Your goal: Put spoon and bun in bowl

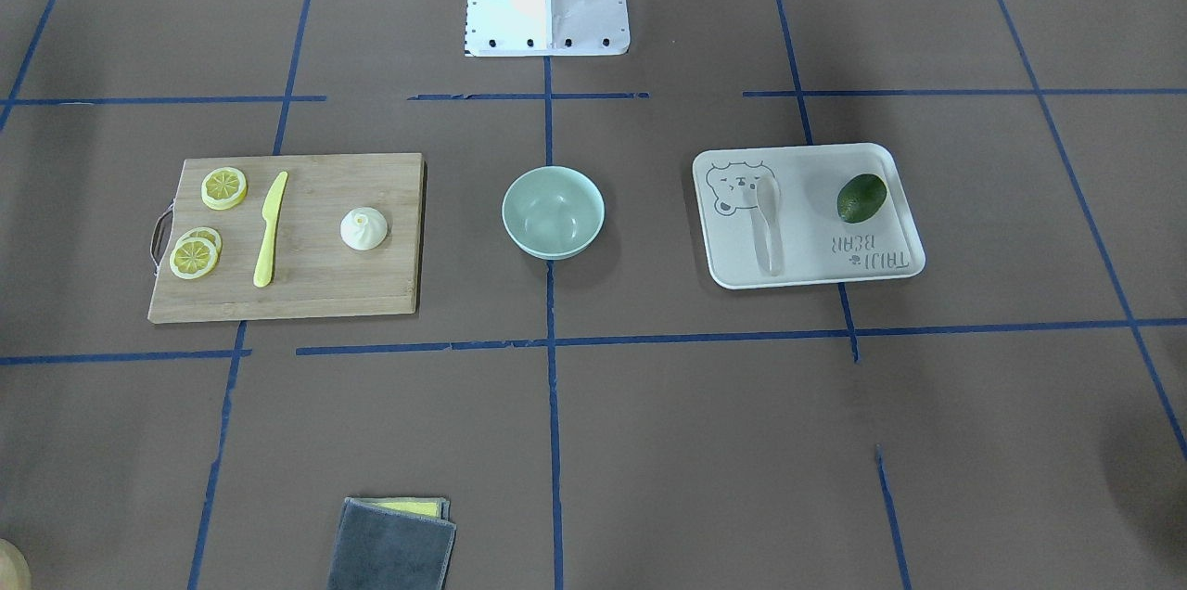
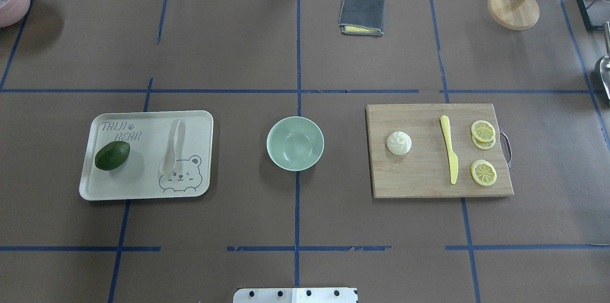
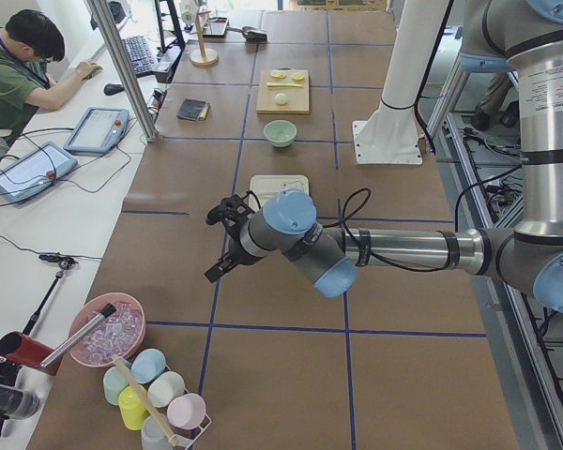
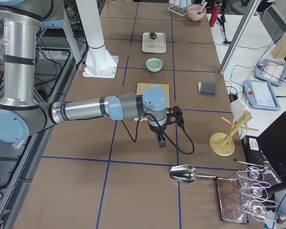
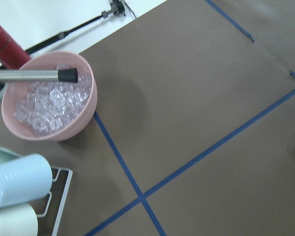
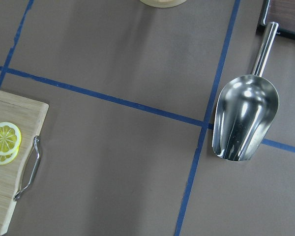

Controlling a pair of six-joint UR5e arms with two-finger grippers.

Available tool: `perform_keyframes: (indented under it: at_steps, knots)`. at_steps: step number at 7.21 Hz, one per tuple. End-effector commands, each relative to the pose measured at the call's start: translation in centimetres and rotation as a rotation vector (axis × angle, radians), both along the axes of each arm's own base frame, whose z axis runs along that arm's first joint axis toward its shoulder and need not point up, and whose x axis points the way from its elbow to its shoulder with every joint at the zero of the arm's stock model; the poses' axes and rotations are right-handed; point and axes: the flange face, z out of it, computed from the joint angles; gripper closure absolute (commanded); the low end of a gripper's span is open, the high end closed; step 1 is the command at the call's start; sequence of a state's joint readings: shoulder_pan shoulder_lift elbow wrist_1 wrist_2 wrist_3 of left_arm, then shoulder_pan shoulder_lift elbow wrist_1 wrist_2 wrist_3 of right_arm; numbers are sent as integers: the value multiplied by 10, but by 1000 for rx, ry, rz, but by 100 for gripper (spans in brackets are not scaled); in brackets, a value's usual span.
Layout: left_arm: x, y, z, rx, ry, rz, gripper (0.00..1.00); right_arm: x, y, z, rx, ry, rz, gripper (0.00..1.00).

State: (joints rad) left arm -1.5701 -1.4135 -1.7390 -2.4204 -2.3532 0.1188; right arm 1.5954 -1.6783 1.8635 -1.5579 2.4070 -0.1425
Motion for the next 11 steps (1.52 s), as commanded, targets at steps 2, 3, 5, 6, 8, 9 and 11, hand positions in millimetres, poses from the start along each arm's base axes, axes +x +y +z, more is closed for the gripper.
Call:
perform_keyframes:
  at_steps: [2,3,5,6,8,9,11]
  knots:
    - [74,-25,-53,-38,195,24,0,0,-3,1,17,-3,0,0]
    - [100,-31,-68,-25,207,69,0,0,-3,-1,22,-2,0,0]
    - [203,-15,-101,-241,350,166,0,0,-2,-4,29,-4,-1,0]
    - [252,-11,-109,-307,370,115,0,0,-2,-4,30,-3,-2,0]
    - [319,-28,-121,-407,271,-17,0,0,-2,-3,28,-4,-1,0]
    - [350,-37,-134,-434,199,-77,0,0,-2,-3,28,-4,-1,0]
    - [419,-20,-153,-522,220,-130,1,0,-2,-4,29,-4,-1,0]
